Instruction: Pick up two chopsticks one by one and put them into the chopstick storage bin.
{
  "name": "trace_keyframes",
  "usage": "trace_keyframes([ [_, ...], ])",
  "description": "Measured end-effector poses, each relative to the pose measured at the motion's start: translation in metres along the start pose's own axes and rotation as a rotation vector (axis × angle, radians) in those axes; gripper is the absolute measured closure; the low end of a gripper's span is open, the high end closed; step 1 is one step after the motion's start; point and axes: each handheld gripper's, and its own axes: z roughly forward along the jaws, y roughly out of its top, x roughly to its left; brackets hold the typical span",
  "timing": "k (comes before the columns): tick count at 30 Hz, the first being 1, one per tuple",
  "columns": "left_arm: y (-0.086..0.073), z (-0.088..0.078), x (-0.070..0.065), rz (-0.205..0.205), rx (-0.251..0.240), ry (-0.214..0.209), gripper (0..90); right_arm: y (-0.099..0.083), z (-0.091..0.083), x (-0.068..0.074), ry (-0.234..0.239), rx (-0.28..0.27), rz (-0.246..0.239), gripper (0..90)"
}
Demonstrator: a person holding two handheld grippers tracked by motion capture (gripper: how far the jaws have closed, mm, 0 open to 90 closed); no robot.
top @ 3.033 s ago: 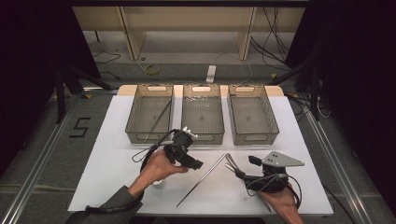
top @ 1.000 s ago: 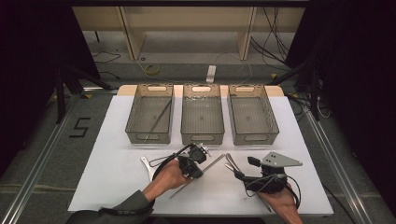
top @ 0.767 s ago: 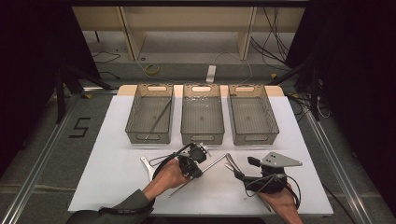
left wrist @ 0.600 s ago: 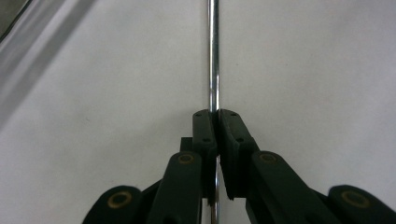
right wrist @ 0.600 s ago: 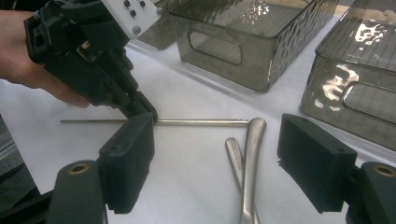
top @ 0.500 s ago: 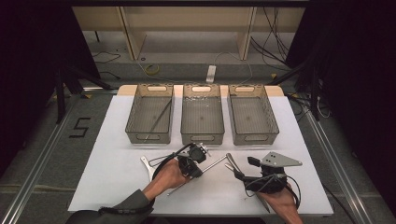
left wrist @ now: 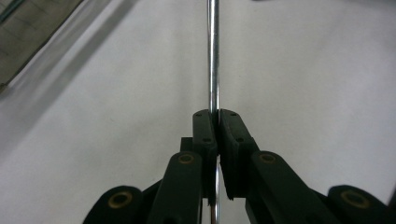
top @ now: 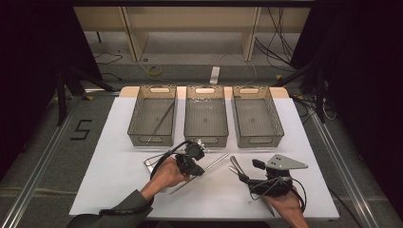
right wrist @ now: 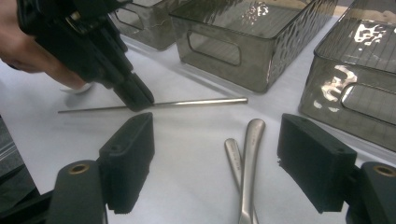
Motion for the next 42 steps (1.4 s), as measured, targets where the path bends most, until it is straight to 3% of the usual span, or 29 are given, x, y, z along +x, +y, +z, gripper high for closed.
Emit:
trace_keyframes([
  [4, 0.002, -0.014, 0.002, 0.011, -0.010, 0.008, 85.6, 0.000, 0.000, 0.000, -0.001, 0.000, 0.000, 28.4],
  [9, 0.004, -0.038, 0.011, -0.022, -0.094, 0.002, 85.5, 0.000, 0.000, -0.001, 0.000, -0.004, 0.003, 28.3],
  [17, 0.005, -0.067, 0.026, -0.049, -0.178, -0.002, 85.5, 0.000, 0.000, -0.001, 0.000, -0.002, 0.002, 28.4],
  [27, 0.008, -0.099, 0.054, -0.108, -0.276, 0.040, 85.4, -0.001, 0.000, -0.002, -0.002, -0.004, 0.009, 28.4],
  [42, 0.009, -0.137, 0.105, -0.215, -0.379, 0.131, 85.4, -0.001, 0.000, -0.002, -0.006, -0.007, 0.012, 28.3],
])
